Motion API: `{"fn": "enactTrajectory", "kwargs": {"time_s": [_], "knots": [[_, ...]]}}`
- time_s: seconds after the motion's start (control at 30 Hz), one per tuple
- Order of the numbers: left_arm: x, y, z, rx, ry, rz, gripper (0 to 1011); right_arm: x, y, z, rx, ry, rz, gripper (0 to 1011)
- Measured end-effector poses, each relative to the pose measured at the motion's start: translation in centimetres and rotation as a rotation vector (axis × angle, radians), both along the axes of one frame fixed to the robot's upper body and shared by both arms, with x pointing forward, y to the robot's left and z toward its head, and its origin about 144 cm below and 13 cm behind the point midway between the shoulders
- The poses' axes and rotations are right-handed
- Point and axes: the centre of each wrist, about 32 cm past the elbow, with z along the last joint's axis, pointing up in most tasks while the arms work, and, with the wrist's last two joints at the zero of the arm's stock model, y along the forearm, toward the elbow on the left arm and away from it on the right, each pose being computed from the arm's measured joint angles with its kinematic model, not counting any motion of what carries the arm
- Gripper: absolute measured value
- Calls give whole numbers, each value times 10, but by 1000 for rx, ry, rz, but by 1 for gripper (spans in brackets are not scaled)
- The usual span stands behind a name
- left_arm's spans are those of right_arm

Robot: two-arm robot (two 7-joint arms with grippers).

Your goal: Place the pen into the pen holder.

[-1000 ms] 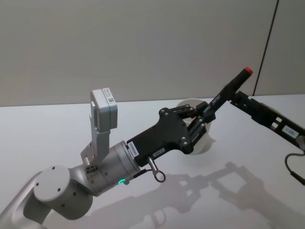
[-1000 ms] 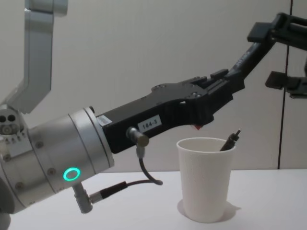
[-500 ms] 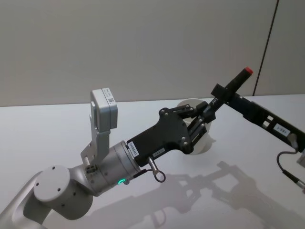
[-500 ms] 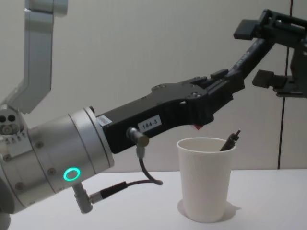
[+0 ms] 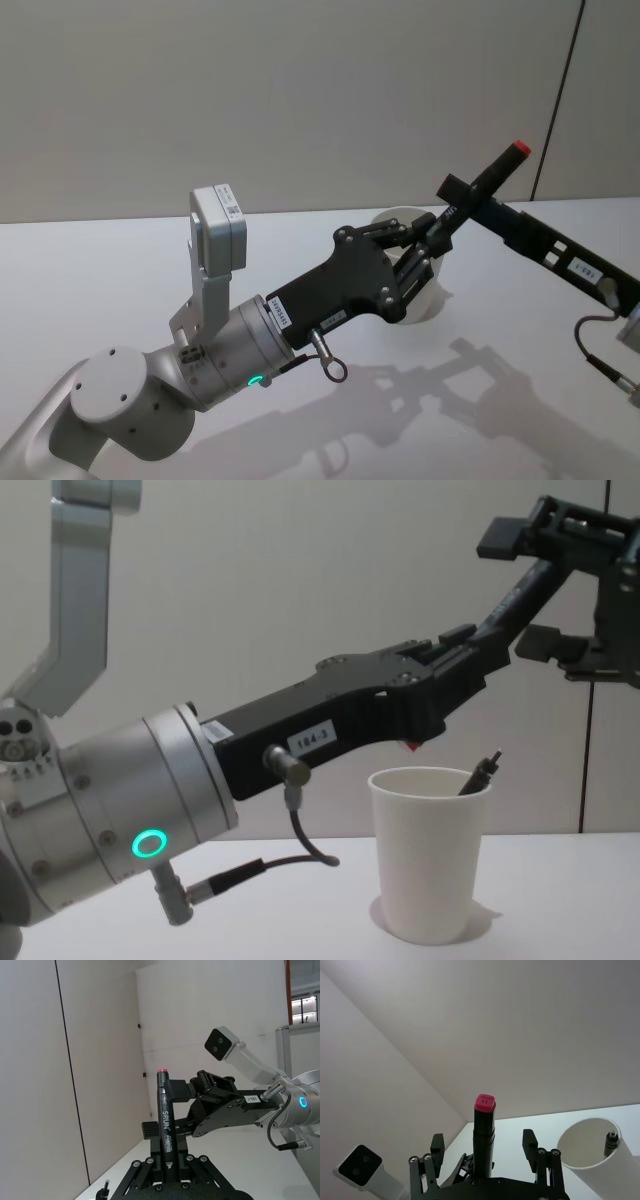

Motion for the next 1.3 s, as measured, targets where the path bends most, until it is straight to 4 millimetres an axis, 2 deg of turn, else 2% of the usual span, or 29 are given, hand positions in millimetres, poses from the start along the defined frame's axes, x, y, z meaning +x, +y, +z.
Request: {"fn": "enactTrajectory", "kwargs": {"time_s": [0.2,0.23,0.3,0.33,0.4,0.43,0.63,0.67,0.73,0.77,0.8,0.87,1.2,1.3], "knots": [[0,0,0,0,0,0,176,0,1,0,1,1,2,897],[0,0,0,0,0,0,176,0,1,0,2,1,3,849],[0,0,0,0,0,0,176,0,1,0,2,1,3,814],[0,0,0,0,0,0,176,0,1,0,2,2,3,761],[0,0,0,0,0,0,176,1,1,0,3,2,3,721],[0,0,0,0,0,0,176,1,1,0,3,2,3,660],[0,0,0,0,0,0,176,1,1,0,3,3,4,503],[0,0,0,0,0,0,176,1,1,0,4,3,4,393],[0,0,0,0,0,0,176,1,1,0,4,3,5,356],[0,0,0,0,0,0,176,1,1,0,4,3,5,300],[0,0,0,0,0,0,176,1,1,0,4,3,5,300],[0,0,0,0,0,0,176,1,1,0,4,3,5,205],[0,0,0,0,0,0,179,1,1,0,4,2,5,195],[0,0,0,0,0,0,233,1,1,0,4,2,5,195]]}}
